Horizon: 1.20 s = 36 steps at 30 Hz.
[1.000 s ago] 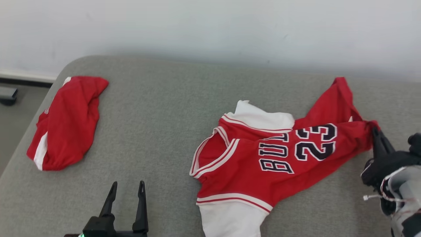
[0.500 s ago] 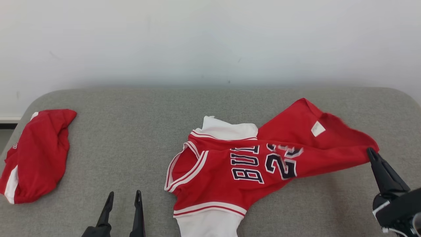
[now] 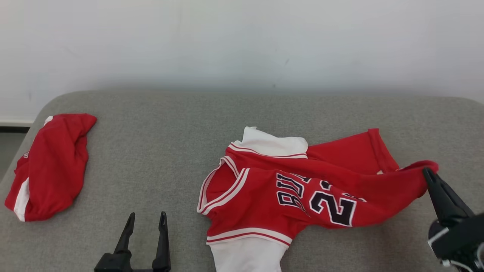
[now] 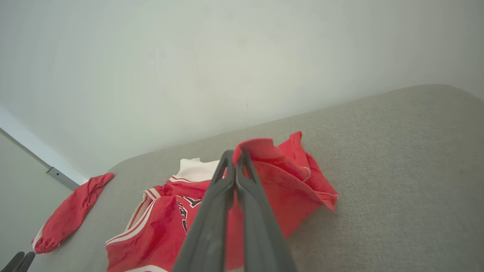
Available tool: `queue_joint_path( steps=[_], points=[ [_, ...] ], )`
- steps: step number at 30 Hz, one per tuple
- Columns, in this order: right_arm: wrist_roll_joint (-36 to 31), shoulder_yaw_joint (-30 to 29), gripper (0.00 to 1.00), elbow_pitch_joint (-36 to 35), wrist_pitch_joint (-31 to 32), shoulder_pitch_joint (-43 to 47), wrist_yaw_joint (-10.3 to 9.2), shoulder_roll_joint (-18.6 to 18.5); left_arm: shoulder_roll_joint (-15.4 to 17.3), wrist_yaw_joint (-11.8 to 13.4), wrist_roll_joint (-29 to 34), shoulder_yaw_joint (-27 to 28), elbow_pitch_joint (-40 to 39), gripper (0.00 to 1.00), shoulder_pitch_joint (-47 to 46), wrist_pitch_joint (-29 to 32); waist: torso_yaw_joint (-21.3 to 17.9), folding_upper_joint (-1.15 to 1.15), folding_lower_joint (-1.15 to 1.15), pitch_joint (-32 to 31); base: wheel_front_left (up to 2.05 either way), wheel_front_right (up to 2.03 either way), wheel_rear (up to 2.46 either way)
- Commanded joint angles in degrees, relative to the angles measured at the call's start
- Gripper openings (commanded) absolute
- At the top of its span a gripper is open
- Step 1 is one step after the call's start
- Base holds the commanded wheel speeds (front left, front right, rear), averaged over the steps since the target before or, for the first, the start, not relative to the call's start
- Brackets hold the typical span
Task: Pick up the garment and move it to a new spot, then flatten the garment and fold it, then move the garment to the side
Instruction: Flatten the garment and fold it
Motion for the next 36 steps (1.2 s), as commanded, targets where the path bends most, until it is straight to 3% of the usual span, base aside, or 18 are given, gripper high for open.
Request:
queue_joint_path(
  steps=[1, 5, 10, 11, 12, 21, 22, 23, 29, 36],
  points=[
    [-1.1, 0.4, 0.0, 3.1, -0.7, -3.1, -0.13, -0.9, -0.1, -0.2, 0.0, -0.2, 0.2, 1.0, -0.9, -0.2, 1.1, 0.0, 0.01, 1.1, 0.0, 0.0, 0.0],
    [-2.5, 1.7, 0.0, 13.5, -3.7, -11.5, -0.13, -3.1, -0.2, -0.3, 0.0, -0.7, 0.5, 1.0, -2.1, -0.2, 2.4, 0.0, 0.01, 2.5, 0.0, 0.0, 0.0],
    [-5.8, 2.9, 0.0, 32.7, -10.6, -23.3, -0.13, -5.9, -0.2, -0.9, 0.0, -2.3, 1.3, 1.0, -4.2, -0.2, 5.0, 0.0, 0.01, 4.4, 0.0, 0.0, 0.0],
    [-8.1, 4.5, 0.0, 40.2, -14.2, -28.3, -0.13, -7.4, -0.3, -0.8, 0.0, -3.0, 1.6, 1.0, -5.1, -0.2, 6.1, 0.0, 0.01, 5.0, 0.0, 0.0, 0.0],
    [-8.1, 4.5, 0.0, 40.2, -14.2, -28.3, -0.13, -7.4, -0.3, -0.8, 0.0, -3.0, 1.6, 1.0, -5.1, -0.2, 6.1, 0.0, 0.01, 5.0, 0.0, 0.0, 0.0],
    [-17.5, 6.6, 0.0, 69.6, -31.1, -44.9, -0.13, -11.5, -0.3, 0.0, -1.9, -7.2, 2.5, 1.0, -7.6, -0.2, 10.6, 0.0, 0.01, 7.2, 0.0, 0.0, 0.0],
    [-18.1, 7.5, 0.73, 72.1, -31.7, -46.0, -0.13, -11.9, -0.3, 0.0, -2.0, -7.7, 2.6, 1.0, -7.8, -0.2, 10.9, 0.0, 0.01, 7.4, 0.0, 0.0, 0.0],
    [-18.5, 8.5, 1.0, 74.4, -32.1, -46.9, -0.13, -12.1, -0.3, 0.4, -2.3, -8.0, 2.6, 1.0, -7.9, -0.2, 11.2, 0.0, 0.01, 7.4, 0.0, 0.0, 0.0],
    [-17.1, 14.0, 1.0, 80.3, -36.9, -49.1, -0.13, -13.0, -0.3, 1.5, -2.6, -8.3, 2.9, 1.0, -6.7, -0.2, 9.8, 0.0, 0.01, 6.1, 0.0, 0.0, 0.0],
    [-8.9, 21.4, 1.0, 76.9, -42.0, -42.6, -0.13, -15.9, -0.1, 1.7, -1.9, -6.8, 2.6, 1.0, -4.7, -0.2, 5.7, 0.0, 0.01, 2.9, 0.0, 0.0, 0.0]
  ],
)
